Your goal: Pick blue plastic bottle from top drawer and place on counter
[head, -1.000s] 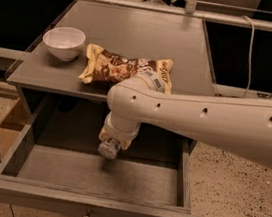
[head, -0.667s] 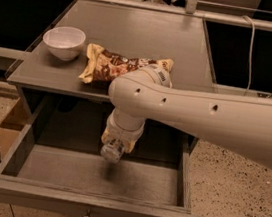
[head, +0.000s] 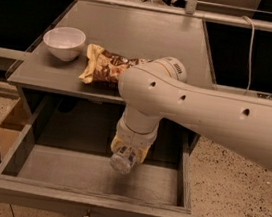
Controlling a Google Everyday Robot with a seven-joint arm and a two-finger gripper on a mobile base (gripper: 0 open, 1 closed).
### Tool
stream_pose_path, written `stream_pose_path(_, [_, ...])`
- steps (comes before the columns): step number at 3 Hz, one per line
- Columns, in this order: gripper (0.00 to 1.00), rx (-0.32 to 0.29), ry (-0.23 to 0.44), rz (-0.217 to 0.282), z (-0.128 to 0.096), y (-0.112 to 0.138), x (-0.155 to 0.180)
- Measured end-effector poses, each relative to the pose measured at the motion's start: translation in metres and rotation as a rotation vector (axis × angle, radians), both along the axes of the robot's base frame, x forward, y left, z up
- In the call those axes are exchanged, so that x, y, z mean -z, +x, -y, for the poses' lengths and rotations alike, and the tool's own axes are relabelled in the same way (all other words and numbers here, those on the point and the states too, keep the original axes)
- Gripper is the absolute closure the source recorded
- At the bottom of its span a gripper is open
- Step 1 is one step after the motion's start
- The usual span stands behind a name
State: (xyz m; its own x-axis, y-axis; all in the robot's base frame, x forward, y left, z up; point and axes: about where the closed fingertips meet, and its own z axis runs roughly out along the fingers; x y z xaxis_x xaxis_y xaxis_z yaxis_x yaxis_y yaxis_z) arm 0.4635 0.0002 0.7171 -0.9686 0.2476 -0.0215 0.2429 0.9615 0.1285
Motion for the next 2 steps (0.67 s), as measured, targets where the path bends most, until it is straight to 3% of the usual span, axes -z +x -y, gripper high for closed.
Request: stream_pose_path(2, [1.0, 0.012, -0.022, -0.014, 0.015, -0.018, -0.013])
